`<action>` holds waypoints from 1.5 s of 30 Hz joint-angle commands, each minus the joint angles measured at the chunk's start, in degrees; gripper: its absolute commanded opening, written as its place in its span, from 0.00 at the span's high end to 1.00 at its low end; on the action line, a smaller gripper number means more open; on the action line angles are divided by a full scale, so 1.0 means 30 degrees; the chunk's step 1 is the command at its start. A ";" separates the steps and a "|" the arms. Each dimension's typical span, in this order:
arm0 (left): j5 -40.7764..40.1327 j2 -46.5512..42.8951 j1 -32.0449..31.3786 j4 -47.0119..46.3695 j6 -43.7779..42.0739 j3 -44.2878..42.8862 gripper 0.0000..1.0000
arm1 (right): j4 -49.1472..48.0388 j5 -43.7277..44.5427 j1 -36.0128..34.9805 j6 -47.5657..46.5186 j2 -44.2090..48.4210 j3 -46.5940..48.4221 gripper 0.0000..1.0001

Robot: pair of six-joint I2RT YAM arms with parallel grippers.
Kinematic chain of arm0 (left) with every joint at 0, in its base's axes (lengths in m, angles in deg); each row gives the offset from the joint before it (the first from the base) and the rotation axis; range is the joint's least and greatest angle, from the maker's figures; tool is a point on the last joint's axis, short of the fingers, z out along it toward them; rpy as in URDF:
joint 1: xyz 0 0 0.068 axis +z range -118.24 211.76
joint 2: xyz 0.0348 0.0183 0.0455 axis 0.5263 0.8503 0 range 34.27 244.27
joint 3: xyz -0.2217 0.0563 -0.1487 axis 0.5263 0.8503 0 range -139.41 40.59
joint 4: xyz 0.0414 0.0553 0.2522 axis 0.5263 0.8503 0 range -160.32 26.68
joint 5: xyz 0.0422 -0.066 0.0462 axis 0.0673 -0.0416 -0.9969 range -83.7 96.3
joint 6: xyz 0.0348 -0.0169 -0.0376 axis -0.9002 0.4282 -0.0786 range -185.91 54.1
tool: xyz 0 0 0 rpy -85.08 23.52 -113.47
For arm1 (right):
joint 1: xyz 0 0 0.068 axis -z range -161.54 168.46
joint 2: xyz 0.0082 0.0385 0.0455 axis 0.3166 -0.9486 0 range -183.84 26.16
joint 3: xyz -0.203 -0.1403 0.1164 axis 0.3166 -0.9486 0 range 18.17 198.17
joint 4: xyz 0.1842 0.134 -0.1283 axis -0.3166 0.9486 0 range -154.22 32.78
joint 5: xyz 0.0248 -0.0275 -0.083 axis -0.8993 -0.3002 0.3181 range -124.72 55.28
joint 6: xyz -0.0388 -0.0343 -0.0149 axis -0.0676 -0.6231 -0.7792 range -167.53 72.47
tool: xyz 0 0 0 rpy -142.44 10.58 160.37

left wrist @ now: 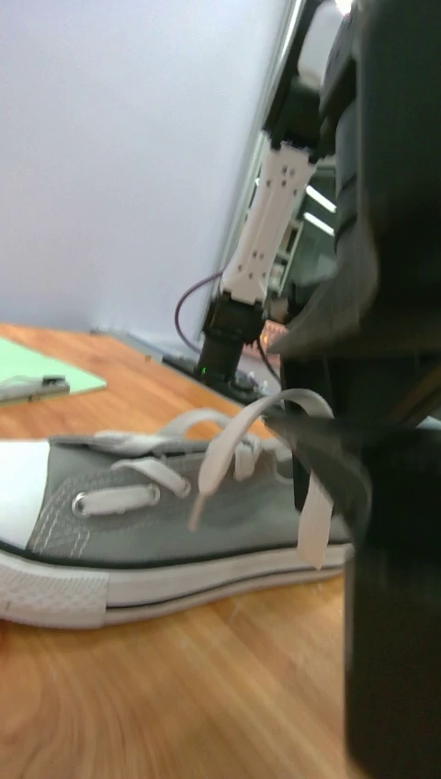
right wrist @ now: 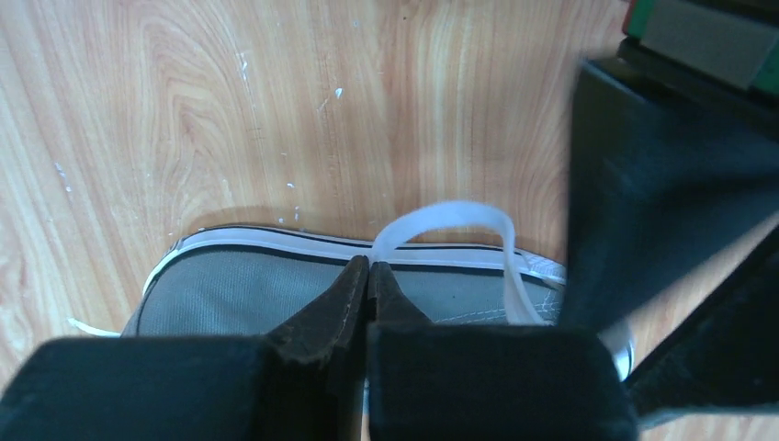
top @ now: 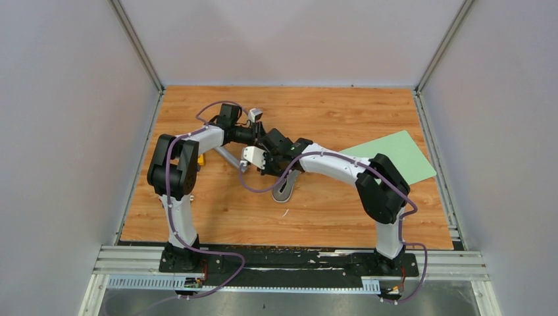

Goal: Tie the shoes
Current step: Wrap the shoelace around the shoelace.

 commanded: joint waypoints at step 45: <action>-0.1800 -0.3588 -0.3283 0.0799 -2.6102 0.2735 0.54 | -0.1004 -1.8007 0.8447 1.1237 0.1471 -0.1623 1.00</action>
